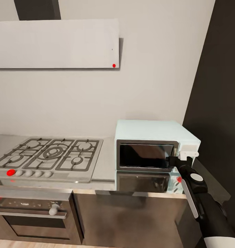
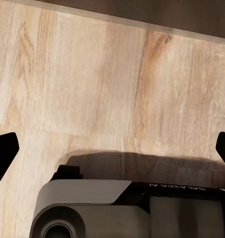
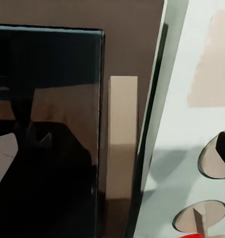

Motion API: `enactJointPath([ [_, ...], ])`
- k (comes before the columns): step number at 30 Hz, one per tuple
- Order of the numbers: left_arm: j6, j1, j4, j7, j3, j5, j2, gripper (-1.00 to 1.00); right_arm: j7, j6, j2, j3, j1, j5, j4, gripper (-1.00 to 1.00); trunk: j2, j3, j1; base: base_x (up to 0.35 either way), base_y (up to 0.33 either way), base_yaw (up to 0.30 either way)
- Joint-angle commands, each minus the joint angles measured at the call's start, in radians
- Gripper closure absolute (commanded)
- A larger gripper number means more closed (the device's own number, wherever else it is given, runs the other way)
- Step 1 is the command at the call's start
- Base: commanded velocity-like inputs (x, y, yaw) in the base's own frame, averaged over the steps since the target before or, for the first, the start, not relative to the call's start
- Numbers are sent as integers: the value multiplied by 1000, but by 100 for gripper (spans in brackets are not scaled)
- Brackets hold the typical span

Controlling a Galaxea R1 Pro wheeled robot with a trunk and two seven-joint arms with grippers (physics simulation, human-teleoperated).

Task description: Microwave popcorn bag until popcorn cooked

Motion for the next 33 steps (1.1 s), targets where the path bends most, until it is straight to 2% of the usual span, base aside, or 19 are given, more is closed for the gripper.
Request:
enactJointPath([
  [1, -3, -1, 1, 0, 4, 0, -1, -100, -2, 2, 0, 1, -47, -5, 57, -100, 0, -1, 0, 14, 0, 0],
  [4, -3, -1, 1, 0, 4, 0, -1, -100, -2, 2, 0, 1, -47, -5, 57, -100, 0, -1, 0, 4, 0, 0],
  [5, -3, -1, 1, 0, 4, 0, -1, -100, -2, 2, 0, 1, -47, -5, 57, 100, 0, -1, 0, 2, 0, 0],
  [23, -3, -1, 1, 0, 4, 0, -1, -100, -2, 3, 0, 0, -47, -5, 59, 100, 0, -1, 0, 0, 0, 0],
  [33, -3, -1, 1, 0, 4, 0, -1, -100, -2, 3, 0, 1, -47, -5, 59, 100, 0, -1, 0, -102, 0, 0],
])
